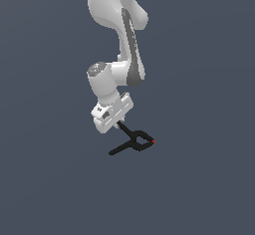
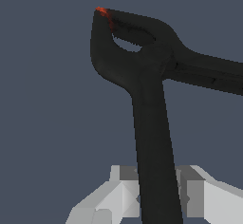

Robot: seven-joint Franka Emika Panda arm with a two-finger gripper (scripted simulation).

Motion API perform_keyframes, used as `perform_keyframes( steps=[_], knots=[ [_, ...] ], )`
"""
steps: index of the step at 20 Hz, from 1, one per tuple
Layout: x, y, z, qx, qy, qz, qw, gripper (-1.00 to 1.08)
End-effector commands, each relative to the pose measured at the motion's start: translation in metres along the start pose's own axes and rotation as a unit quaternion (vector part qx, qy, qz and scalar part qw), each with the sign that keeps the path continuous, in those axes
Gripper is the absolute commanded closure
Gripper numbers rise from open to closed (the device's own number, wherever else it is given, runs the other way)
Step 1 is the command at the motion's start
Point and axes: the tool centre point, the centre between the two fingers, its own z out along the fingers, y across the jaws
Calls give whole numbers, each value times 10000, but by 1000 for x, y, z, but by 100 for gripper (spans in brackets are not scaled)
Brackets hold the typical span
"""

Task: Pick up the object and move it to a goal position.

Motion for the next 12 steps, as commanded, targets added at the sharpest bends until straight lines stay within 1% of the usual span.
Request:
perform_keyframes(
  steps=[1,7,12],
  knots=[
    [5,-16,-16,-20,4,-8,10000,108],
    [16,-52,-49,-21,-1,-9,10000,108],
    [23,-73,-69,-18,6,-7,10000,108]
  ],
)
